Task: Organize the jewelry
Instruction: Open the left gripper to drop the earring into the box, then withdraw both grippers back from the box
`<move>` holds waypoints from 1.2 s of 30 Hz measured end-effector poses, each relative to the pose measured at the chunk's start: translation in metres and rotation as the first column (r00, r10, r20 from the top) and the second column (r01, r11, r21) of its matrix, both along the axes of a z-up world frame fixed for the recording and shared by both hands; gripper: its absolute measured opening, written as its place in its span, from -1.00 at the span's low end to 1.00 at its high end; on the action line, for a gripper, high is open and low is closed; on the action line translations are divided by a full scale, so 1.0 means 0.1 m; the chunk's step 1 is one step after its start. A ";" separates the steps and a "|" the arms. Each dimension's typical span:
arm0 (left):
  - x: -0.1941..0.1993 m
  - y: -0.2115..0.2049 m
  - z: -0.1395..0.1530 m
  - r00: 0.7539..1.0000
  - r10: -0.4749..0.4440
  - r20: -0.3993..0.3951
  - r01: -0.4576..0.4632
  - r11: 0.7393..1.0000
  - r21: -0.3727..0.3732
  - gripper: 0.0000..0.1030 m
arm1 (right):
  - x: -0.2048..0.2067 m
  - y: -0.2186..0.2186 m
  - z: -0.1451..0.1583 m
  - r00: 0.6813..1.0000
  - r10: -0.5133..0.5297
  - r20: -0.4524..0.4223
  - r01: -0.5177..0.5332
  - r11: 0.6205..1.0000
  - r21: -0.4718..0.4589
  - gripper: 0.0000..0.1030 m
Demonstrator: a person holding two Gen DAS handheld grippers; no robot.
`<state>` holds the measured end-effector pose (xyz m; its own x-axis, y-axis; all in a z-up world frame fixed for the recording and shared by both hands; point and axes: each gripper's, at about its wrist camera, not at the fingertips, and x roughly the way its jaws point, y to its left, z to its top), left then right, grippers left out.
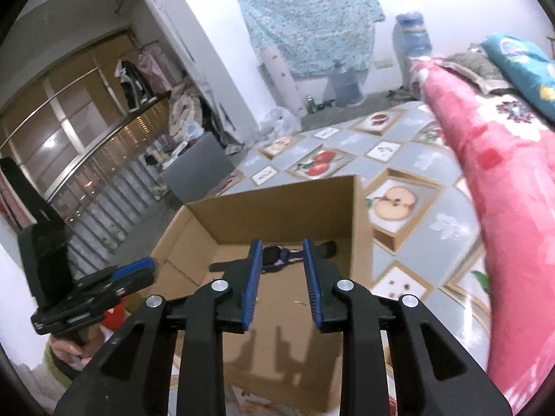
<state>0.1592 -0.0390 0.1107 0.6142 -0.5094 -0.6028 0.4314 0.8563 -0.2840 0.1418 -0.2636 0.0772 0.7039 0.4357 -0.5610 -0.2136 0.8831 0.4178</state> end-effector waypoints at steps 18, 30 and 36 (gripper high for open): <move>-0.04 0.89 -0.53 0.932 0.245 -0.265 -0.276 0.957 -0.085 0.60 | -0.09 0.00 -0.61 0.969 -0.073 -0.235 0.084 0.996 0.038 0.10; 0.02 0.71 -0.61 0.929 0.220 -0.299 -0.259 0.961 -0.098 0.70 | -0.08 0.07 -0.73 0.943 -0.110 -0.313 0.113 0.994 -0.010 0.13; 0.09 0.65 -0.63 0.939 0.208 -0.272 -0.232 0.971 -0.058 0.74 | -0.10 0.09 -0.72 0.939 -0.135 -0.316 0.134 0.991 -0.024 0.13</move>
